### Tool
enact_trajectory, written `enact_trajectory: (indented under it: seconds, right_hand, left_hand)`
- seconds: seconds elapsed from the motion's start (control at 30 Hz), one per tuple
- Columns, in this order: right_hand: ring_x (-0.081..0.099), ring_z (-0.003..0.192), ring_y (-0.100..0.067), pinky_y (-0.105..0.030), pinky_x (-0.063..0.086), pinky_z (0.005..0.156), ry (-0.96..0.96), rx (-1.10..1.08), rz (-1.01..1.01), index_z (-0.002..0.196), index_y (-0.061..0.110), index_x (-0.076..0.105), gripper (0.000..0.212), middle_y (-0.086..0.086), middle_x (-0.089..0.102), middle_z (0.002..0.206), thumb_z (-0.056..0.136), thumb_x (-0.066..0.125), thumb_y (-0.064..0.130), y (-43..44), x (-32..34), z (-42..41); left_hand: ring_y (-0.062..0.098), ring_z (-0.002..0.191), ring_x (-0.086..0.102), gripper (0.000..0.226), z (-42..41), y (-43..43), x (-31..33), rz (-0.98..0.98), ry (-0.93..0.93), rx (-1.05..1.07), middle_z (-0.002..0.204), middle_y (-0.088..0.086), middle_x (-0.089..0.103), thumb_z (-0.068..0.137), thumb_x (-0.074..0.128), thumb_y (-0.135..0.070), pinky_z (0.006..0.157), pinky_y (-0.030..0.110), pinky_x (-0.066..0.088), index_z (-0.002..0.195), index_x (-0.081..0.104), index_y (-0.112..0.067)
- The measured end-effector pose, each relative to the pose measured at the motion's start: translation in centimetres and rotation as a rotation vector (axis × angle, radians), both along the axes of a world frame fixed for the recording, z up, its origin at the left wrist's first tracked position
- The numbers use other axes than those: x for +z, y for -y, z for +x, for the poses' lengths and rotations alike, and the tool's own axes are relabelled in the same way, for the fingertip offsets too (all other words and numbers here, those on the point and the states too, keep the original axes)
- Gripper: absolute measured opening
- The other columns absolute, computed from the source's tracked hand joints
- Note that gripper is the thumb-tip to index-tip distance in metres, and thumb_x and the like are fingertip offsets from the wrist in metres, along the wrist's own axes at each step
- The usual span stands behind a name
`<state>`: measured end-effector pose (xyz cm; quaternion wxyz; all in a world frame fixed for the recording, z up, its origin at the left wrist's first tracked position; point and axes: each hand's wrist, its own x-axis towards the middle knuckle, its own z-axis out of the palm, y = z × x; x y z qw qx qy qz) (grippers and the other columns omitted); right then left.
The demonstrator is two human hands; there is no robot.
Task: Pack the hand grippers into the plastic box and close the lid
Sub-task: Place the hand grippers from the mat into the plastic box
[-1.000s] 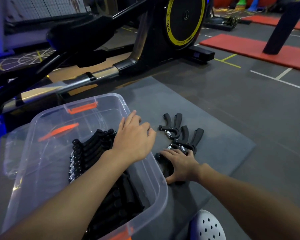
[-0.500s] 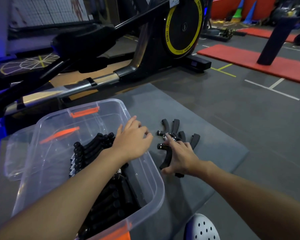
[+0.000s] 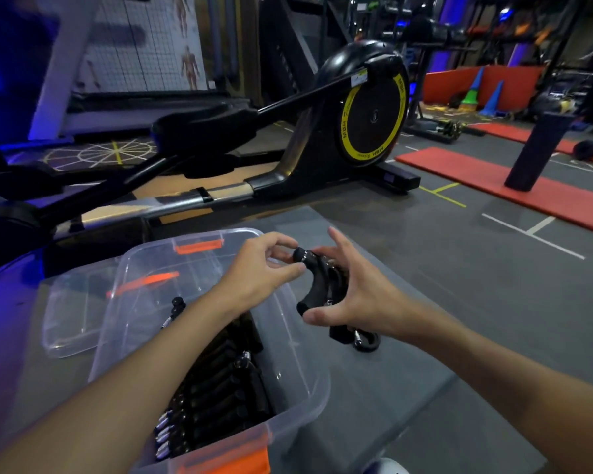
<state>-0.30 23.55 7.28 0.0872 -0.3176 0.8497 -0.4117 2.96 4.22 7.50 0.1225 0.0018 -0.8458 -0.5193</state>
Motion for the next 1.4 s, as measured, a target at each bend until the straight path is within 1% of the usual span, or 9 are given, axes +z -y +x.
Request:
enact_trajectory:
  seconds: [0.1, 0.2, 0.27, 0.47, 0.6, 0.77, 0.9, 1.1, 1.4]
  right_hand:
    - [0.036, 0.132, 0.011, -0.024, 0.029, 0.115, 0.067, 0.060, -0.038, 0.155, 0.030, -0.001, 0.129, 0.037, 0.043, 0.134, 0.061, 0.087, 0.043, 1.8, 0.3, 1.3]
    - [0.035, 0.121, 0.026, 0.002, 0.029, 0.096, 0.111, 0.117, -0.046, 0.155, 0.028, -0.003, 0.128, 0.036, 0.043, 0.135, 0.065, 0.089, 0.035, 3.1, 0.0, 1.6]
    - [0.035, 0.110, 0.033, 0.008, 0.031, 0.085, 0.146, 0.168, -0.040, 0.154, 0.029, -0.004, 0.128, 0.031, 0.042, 0.138, 0.066, 0.089, 0.033, 3.9, -0.1, 1.7]
    - [0.035, 0.137, 0.001, -0.023, 0.029, 0.111, 0.223, 0.148, -0.004, 0.154, 0.025, 0.018, 0.097, 0.014, 0.038, 0.151, 0.077, 0.070, 0.053, 5.8, -2.0, 1.1]
    - [0.027, 0.130, 0.012, 0.000, 0.019, 0.097, 0.200, -0.005, 0.005, 0.152, 0.014, 0.024, 0.058, 0.021, 0.035, 0.145, 0.102, 0.041, 0.038, 6.5, -4.3, 1.3]
    - [0.005, 0.148, -0.001, -0.024, 0.006, 0.120, 0.057, 0.011, 0.184, 0.156, 0.019, 0.004, 0.069, 0.010, 0.004, 0.163, 0.101, 0.035, 0.048, 6.7, -6.8, 0.5]
    - [0.001, 0.147, 0.001, -0.020, 0.003, 0.117, 0.073, 0.017, 0.151, 0.156, 0.020, 0.002, 0.070, 0.012, 0.001, 0.163, 0.101, 0.036, 0.047, 6.7, -7.1, 0.3]
    - [0.000, 0.147, 0.001, -0.020, 0.003, 0.118, 0.103, 0.022, 0.114, 0.156, 0.019, 0.001, 0.070, 0.011, 0.000, 0.163, 0.102, 0.036, 0.045, 6.8, -7.4, 0.1]
    - [0.002, 0.148, 0.000, -0.021, 0.004, 0.118, 0.093, 0.032, 0.107, 0.156, 0.020, 0.001, 0.069, 0.010, 0.000, 0.164, 0.102, 0.036, 0.043, 6.6, -7.5, 0.1]
  left_hand:
    - [0.017, 0.077, 0.073, 0.024, 1.5, 1.4, 0.3, 0.103, -0.028, 0.021, 0.090, 0.004, 0.070, 0.081, 0.076, -0.009, 0.079, 0.029, 0.056, 0.102, 0.066, -0.014]
    - [0.017, 0.079, 0.073, 0.022, 2.8, 3.1, 0.1, 0.134, -0.023, 0.056, 0.092, 0.007, 0.072, 0.079, 0.077, -0.006, 0.075, 0.025, 0.055, 0.096, 0.066, -0.014]
    - [0.014, 0.081, 0.072, 0.024, 3.6, 4.0, 0.0, 0.130, -0.011, 0.085, 0.091, 0.006, 0.072, 0.077, 0.078, -0.004, 0.074, 0.023, 0.055, 0.096, 0.066, -0.012]
    - [0.014, 0.078, 0.068, 0.022, 5.1, 6.5, -1.3, 0.075, -0.039, 0.207, 0.086, 0.006, 0.072, 0.073, 0.082, -0.003, 0.076, 0.023, 0.055, 0.084, 0.069, -0.016]
    - [0.020, 0.075, 0.068, 0.027, 4.7, 6.8, -4.9, -0.080, 0.053, 0.273, 0.075, -0.003, 0.071, 0.067, 0.087, -0.010, 0.075, 0.030, 0.054, 0.073, 0.066, -0.026]
    - [0.000, 0.057, 0.054, 0.020, 4.0, 5.4, -9.0, -0.302, 0.157, 0.186, 0.061, -0.012, 0.060, 0.068, 0.084, -0.018, 0.060, 0.011, 0.040, 0.078, 0.068, -0.024]
    - [-0.003, 0.054, 0.051, 0.017, 3.9, 5.1, -10.8, -0.377, 0.224, 0.125, 0.059, -0.011, 0.056, 0.069, 0.083, -0.021, 0.055, 0.011, 0.037, 0.079, 0.069, -0.023]
    - [0.011, 0.071, 0.061, 0.024, 2.9, 4.8, -12.3, -0.495, 0.295, 0.081, 0.075, -0.008, 0.064, 0.070, 0.082, -0.030, 0.069, 0.027, 0.050, 0.085, 0.066, -0.020]
    - [0.019, 0.086, 0.061, 0.024, 2.7, 4.4, -13.9, -0.594, 0.378, 0.056, 0.084, -0.006, 0.066, 0.074, 0.077, -0.034, 0.086, 0.034, 0.047, 0.093, 0.064, -0.026]
